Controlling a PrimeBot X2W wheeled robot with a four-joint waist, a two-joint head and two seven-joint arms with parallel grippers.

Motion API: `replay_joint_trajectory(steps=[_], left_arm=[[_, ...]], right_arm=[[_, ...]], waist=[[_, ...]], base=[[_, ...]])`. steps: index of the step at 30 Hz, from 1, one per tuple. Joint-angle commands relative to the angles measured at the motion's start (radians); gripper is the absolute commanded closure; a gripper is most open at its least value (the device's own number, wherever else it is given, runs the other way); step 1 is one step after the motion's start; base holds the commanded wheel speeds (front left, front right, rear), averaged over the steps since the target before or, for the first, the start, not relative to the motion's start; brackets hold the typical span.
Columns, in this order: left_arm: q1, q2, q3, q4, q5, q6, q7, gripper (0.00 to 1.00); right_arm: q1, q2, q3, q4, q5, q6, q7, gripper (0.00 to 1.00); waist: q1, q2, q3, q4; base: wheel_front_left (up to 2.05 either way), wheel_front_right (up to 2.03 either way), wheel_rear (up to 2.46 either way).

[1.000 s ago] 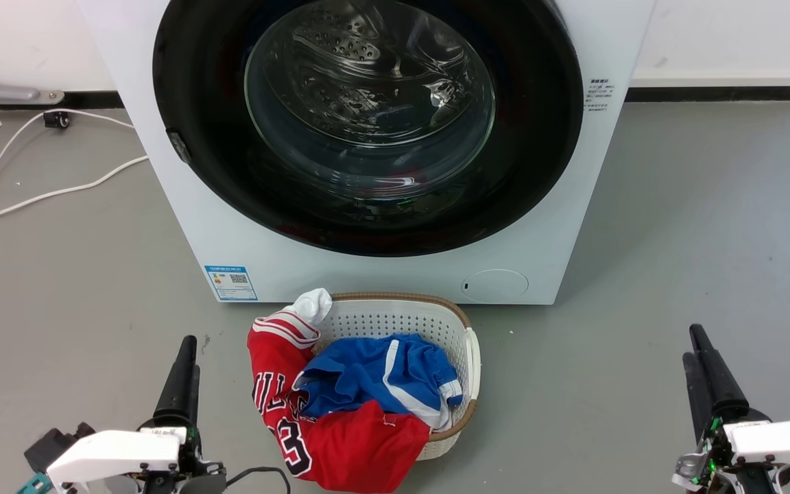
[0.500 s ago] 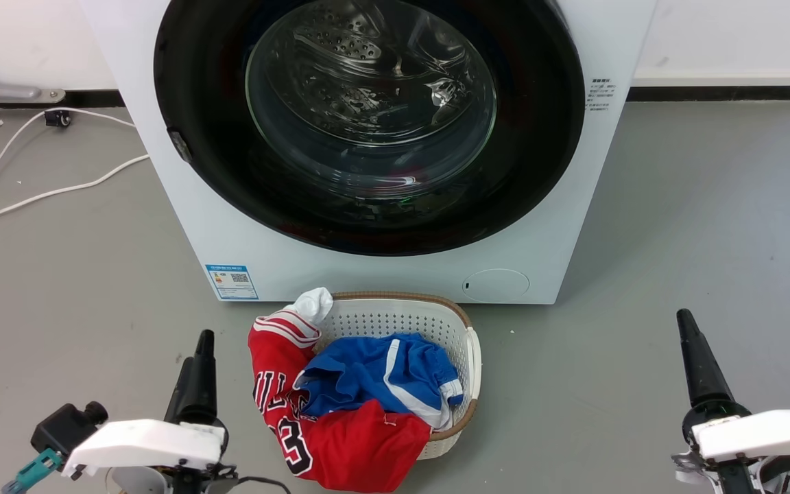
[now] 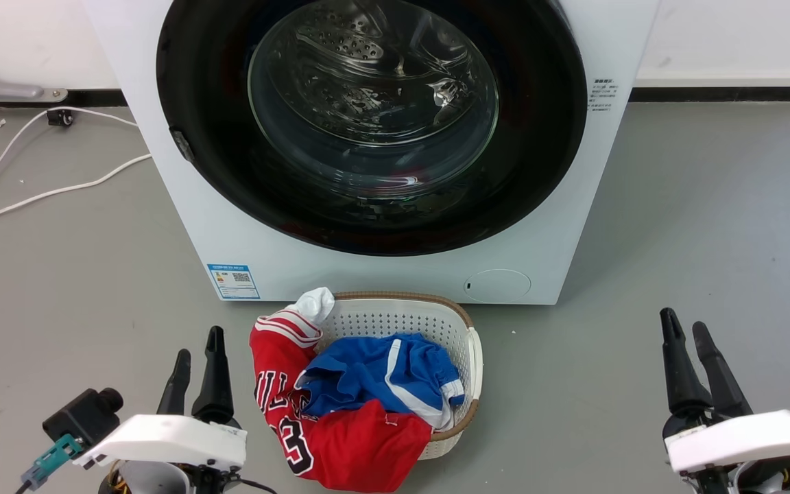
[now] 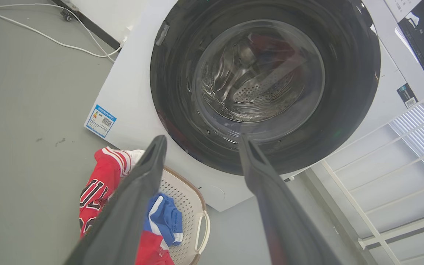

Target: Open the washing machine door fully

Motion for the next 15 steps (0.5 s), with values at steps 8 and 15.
replay_joint_trajectory(steps=[8,15], left_arm=[[0.009,0.019,-0.032,-0.037,0.121,0.026,-0.032,0.00],[0.016,0.025,-0.049,-0.055,0.201,0.039,-0.052,0.00]], right_arm=[[0.011,0.000,0.014,-0.031,-0.141,0.000,-0.033,0.00],[0.023,0.000,0.019,-0.051,-0.219,0.000,-0.053,0.00]], waist=[[-0.0001,-0.0001,-0.001,0.000],[-0.0001,-0.0001,-0.001,0.003]], base=[[0.00,0.00,0.00],[0.00,0.00,0.00]])
